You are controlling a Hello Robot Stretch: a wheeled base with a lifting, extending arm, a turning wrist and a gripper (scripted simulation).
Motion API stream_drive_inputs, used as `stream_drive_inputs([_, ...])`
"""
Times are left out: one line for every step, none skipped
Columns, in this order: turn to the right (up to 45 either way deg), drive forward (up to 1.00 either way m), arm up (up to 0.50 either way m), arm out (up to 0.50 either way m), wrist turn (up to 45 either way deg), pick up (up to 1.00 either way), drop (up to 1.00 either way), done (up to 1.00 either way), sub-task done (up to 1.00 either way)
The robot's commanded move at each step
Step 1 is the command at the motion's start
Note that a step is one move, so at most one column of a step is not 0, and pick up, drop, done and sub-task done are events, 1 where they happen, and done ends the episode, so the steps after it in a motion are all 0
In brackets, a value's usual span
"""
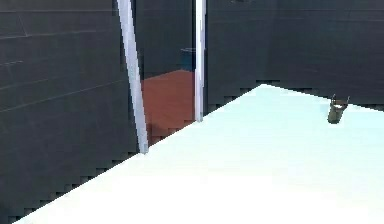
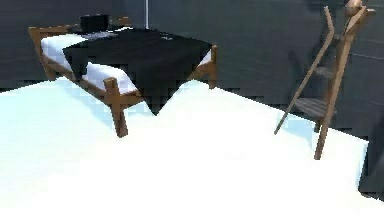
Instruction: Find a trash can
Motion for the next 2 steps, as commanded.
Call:
stream_drive_inputs([3.0, 0.0, 0.0, 0.0, 0.0, 0.0, 0.0, 0.0, 0.0])
stream_drive_inputs([0.0, 1.0, 0.0, 0.0, 0.0, 0.0, 0.0, 0.0, 0.0])
